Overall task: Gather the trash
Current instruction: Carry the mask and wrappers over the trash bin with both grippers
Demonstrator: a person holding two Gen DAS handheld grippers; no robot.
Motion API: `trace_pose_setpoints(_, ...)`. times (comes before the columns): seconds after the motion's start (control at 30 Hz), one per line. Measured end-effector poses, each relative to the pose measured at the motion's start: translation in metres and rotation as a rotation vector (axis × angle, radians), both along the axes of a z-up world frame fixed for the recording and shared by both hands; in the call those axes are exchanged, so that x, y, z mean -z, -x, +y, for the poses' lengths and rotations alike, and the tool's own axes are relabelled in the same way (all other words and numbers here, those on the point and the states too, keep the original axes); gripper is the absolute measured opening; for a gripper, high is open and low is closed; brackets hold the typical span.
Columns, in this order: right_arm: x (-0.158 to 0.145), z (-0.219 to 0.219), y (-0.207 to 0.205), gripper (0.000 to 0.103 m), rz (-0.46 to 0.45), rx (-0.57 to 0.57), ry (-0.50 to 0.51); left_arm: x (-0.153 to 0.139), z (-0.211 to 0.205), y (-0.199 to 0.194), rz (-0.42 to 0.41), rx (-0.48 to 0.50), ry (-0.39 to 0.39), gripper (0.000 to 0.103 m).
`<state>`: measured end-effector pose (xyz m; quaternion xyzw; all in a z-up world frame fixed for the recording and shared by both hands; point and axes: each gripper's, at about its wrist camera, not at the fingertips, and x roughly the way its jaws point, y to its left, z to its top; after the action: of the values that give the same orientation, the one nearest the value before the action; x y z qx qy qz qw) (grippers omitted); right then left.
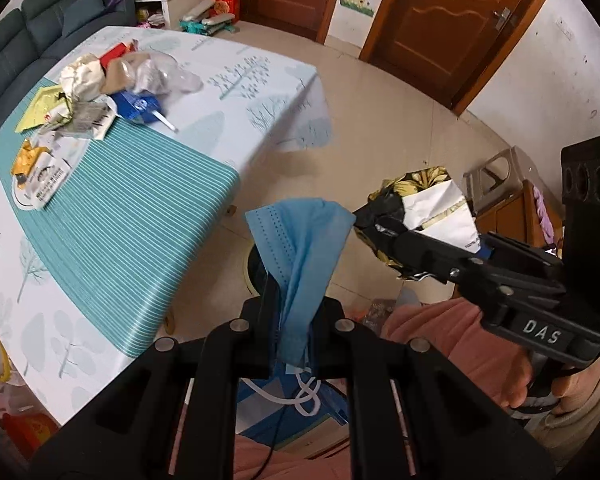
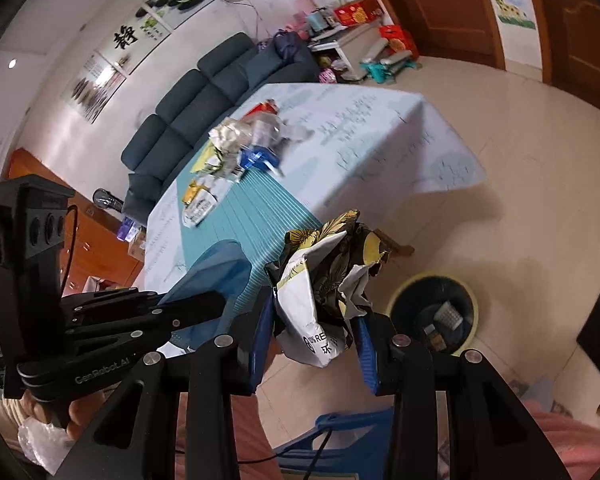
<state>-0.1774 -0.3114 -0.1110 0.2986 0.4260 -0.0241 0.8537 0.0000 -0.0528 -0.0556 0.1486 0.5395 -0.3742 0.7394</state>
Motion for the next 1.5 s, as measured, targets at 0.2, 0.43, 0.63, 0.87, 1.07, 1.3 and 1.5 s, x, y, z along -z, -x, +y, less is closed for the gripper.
trace_pose_setpoints(0.2,0.038,-0.001,0.014,0.037,0.044,0.033,-0.039,0.028,-0.017,0.016,0.019,0.022,-0.047,0.008)
trace_pose_setpoints(0.43,0.067,-0.005,0.018,0.037,0.107,0.078,-0.033,0.048,-0.031,0.021,0.001,0.046,-0.072,0.008)
trace_pose_setpoints(0.63,0.086,-0.006,0.013,0.037,0.171,0.109,-0.018,0.069,-0.034,0.018,-0.008,0.051,-0.079,0.008)
trace_pose_setpoints(0.87,0.116,-0.01,-0.001,0.037,0.263,0.155,0.015,0.103,-0.042,0.006,-0.003,0.079,-0.091,0.008)
trace_pose_setpoints(1.07,0.155,-0.024,-0.014,0.037,0.332,0.2,-0.012,0.144,-0.054,-0.003,0.018,0.103,-0.122,0.008)
trace_pose_setpoints(1.3,0.22,-0.044,-0.041,0.038,0.43,0.183,-0.024,0.194,-0.078,-0.008,0.071,0.102,-0.162,0.008)
trace_pose_setpoints(1.5,0.287,-0.071,-0.054,0.038,0.442,0.206,-0.112,0.254,-0.102,-0.019,0.113,0.097,-0.22,0.008)
